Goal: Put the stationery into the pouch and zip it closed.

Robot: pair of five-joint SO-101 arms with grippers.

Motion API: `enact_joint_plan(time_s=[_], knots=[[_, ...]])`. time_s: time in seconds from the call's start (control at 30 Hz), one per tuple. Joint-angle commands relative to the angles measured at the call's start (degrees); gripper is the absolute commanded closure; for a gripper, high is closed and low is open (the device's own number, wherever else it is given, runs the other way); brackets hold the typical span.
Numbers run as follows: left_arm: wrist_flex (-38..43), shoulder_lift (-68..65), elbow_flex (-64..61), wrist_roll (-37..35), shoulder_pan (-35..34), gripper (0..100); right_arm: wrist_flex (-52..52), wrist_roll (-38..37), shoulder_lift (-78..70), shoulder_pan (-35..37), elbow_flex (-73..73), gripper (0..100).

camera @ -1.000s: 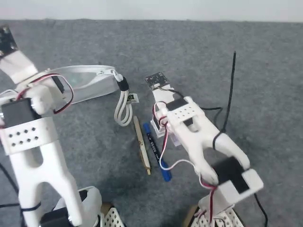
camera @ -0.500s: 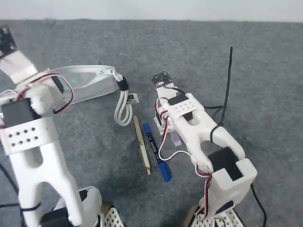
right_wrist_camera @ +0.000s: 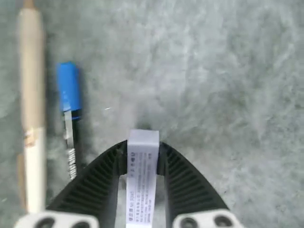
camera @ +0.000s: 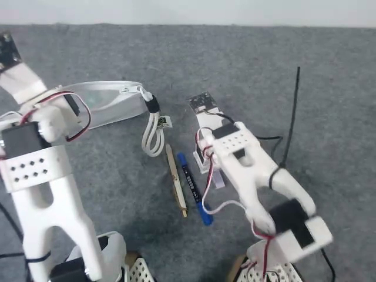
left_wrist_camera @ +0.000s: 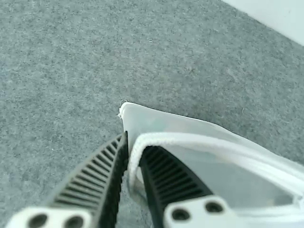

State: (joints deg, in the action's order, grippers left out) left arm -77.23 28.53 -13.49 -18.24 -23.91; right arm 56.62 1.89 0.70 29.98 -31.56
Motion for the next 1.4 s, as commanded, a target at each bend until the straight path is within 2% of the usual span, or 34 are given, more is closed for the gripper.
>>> enact_joint_plan(time_s=[0.0, 0.1, 0.3, 1.03, 1.37], knots=[[0.09, 0.35, 0.84, 0.26, -0.09, 99, 0.75, -0.09, 9.1, 3.12, -1.85, 99.3], [0.09, 0.35, 0.84, 0.26, -0.09, 99, 0.75, 0.09, 13.49, 4.97, -4.04, 99.3], [0.09, 0.35, 0.84, 0.26, 0.0, 99, 1.27, 5.45, 20.7, 7.25, -6.15, 99.3], [0.09, 0.18, 0.84, 0.26, 0.09, 99, 0.66, 7.21, 52.62, 13.23, -14.86, 99.3], [-0.09, 0.0, 0.75, 0.26, 0.09, 99, -7.16, 8.97, 59.82, 13.23, -14.86, 99.3]])
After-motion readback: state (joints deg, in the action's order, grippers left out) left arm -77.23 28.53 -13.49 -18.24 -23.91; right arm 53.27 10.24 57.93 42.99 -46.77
